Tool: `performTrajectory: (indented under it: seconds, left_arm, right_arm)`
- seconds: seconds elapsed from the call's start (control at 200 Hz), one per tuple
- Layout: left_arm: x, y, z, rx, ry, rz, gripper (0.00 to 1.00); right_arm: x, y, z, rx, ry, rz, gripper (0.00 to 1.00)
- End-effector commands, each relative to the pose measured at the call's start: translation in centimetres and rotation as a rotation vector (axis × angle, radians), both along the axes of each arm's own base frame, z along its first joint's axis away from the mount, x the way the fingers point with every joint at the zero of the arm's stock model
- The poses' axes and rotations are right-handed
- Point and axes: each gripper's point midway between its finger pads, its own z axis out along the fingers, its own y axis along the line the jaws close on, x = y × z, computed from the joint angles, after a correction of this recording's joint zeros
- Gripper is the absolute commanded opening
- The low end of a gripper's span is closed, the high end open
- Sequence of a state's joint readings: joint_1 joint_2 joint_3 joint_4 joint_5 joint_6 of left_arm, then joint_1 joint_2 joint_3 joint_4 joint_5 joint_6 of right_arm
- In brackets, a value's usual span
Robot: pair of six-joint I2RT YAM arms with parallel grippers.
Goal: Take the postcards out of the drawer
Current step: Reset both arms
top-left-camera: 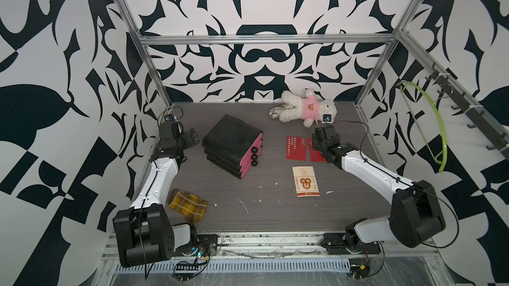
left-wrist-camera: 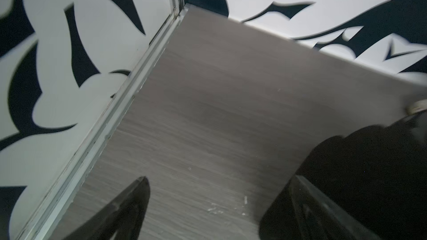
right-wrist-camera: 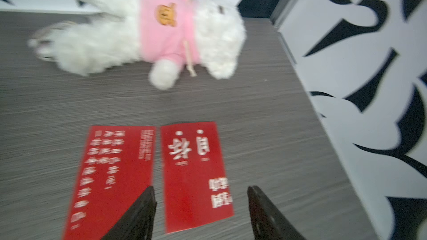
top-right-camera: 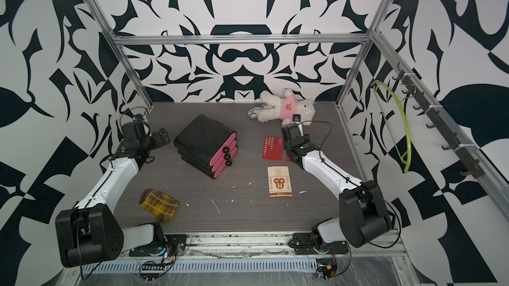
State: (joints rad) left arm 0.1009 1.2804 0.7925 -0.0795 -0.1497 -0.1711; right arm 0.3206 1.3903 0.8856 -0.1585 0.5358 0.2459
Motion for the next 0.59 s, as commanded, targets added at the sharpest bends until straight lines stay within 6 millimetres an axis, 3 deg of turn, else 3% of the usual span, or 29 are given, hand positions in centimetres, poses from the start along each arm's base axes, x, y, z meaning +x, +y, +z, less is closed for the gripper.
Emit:
performTrajectory:
  seconds: [0.0,0.18,0.27,0.4,0.59]
  left_arm:
    - [1.1,1.3,-1.3,0.118,-0.093,0.019,0.99]
    - [1.6,-0.5,-5.4,0.070,-0.013,-0.066,0.99]
    - [1.9,-2.0,-5.8,0.043,-0.078,-0.124,0.99]
    - [2.3,-3.6,-6.1,0.010,-0.142,-0.176,0.99]
    - [1.6,-5.6,-6.4,0.118,-0.222,-0.196,0.99]
  right_arm:
    - [-0.2,-3.5,-0.5,-0.065,-0.038,-0.033,0.67]
    - [0.0,-5.2,-3.2,-0.161,-0.128,-0.010,0.67]
    - [0.7,-4.3,-3.7,-0.118,-0.219,0.044,0.67]
    - [0.4,-3.9,-6.3,-0.114,-0.220,0.076,0.67]
    - [-0.2,-3.1,-6.0,-0.076,-0.279,0.136,0.66]
